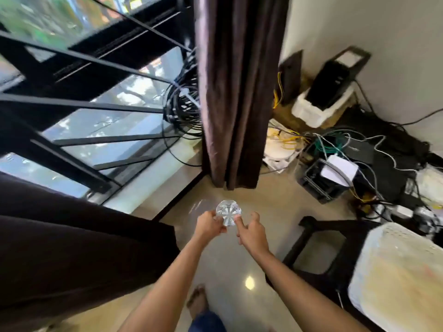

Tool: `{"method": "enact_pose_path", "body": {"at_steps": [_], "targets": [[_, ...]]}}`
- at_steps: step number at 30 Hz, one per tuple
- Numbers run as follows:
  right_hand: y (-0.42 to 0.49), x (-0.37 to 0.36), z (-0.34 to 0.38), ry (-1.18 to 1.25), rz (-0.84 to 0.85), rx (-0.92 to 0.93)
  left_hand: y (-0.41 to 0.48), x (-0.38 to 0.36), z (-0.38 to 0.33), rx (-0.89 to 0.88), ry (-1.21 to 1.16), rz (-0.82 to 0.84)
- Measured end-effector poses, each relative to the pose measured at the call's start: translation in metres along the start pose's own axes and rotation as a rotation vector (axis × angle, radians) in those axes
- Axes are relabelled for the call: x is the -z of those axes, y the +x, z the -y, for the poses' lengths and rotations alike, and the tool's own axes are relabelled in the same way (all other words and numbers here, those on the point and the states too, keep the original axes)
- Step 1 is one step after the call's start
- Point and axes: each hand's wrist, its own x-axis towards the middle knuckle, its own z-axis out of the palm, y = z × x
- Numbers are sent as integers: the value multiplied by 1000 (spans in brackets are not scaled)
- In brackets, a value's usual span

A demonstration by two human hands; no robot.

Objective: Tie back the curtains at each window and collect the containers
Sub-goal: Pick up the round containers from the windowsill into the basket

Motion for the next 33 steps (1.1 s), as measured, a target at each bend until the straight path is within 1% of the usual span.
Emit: {"method": "enact_pose_path", "body": {"at_steps": [5, 10, 13, 16, 18, 21, 26, 30, 33], "targets": [[-14, 79, -25, 101, -77, -7, -36, -69, -47, -98, 143, 143], [-29, 147, -47, 166, -130, -37, -81, -132, -86, -166, 232, 199], [-37, 186, -59, 173, -179, -76, -107, -167, -98, -208, 218, 206], [-45, 227, -71, 212, -241, -106, -141, -204, -108, -216, 91, 156], [-55, 256, -82, 242, -295, -107, -159, -230, -108, -188, 52, 176], [-69, 294, -99, 343, -376, -115, -179, -268, -100, -192, 146, 279], [-87, 350, -142, 432, -592, -142, -210, -329, -101, -193, 204, 399], [-96, 389, -184, 515, -752, -236, -217, -363, -97, -214, 278, 422], [-99, 407, -218, 502, -855, -347, -217, -378, -90, -214, 313, 434]]}}
